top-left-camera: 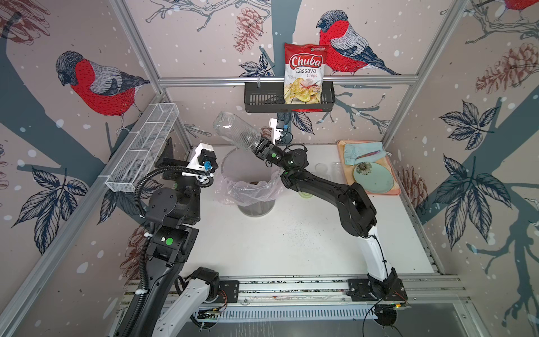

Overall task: Empty moldy mung beans from jars
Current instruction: Pour the moldy mung beans from the jar into the trash bin, then place the jar at the center of the board.

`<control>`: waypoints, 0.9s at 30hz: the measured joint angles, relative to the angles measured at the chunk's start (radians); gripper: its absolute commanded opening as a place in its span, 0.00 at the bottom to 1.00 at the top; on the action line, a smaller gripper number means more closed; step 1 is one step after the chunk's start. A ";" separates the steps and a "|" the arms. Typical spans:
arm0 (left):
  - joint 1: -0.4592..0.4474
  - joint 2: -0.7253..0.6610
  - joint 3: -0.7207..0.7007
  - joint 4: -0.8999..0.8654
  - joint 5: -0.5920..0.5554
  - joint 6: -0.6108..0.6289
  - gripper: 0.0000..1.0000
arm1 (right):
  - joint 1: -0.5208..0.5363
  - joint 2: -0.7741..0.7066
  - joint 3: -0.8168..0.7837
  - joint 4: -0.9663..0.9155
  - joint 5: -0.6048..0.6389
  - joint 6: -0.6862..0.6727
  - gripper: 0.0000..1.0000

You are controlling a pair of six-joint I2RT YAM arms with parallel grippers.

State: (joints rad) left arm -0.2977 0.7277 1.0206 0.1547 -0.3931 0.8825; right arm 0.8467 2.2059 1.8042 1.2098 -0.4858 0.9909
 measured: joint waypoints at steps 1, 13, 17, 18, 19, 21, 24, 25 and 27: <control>0.000 0.002 0.000 0.000 0.000 -0.003 0.98 | 0.008 -0.014 -0.002 -0.039 0.008 -0.034 0.00; 0.000 0.001 0.012 -0.003 0.013 -0.021 0.98 | -0.010 -0.018 0.024 -0.162 -0.014 -0.234 0.00; 0.000 0.005 0.012 -0.003 0.020 -0.021 0.98 | 0.014 -0.070 -0.021 -0.313 0.064 -0.385 0.00; 0.000 0.005 0.012 -0.003 0.023 -0.021 0.98 | 0.028 -0.077 -0.010 -0.351 0.062 -0.428 0.00; 0.000 0.005 0.010 -0.003 0.023 -0.021 0.98 | 0.032 -0.075 0.004 -0.351 0.039 -0.442 0.00; 0.000 0.006 0.005 -0.003 0.023 -0.020 0.98 | 0.019 -0.061 0.011 -0.303 -0.006 -0.423 0.00; -0.001 0.007 0.004 -0.003 0.023 -0.020 0.98 | -0.012 -0.077 -0.057 -0.284 0.025 -0.397 0.00; -0.001 0.007 0.004 -0.003 0.023 -0.020 0.98 | -0.010 -0.080 -0.058 -0.315 0.052 -0.412 0.00; -0.001 0.008 0.004 -0.003 0.023 -0.019 0.98 | 0.006 -0.076 -0.030 -0.347 0.043 -0.435 0.00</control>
State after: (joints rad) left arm -0.2985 0.7357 1.0248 0.1516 -0.3698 0.8631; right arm 0.8532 2.1304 1.7744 0.8631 -0.4427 0.5564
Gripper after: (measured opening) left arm 0.985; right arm 0.123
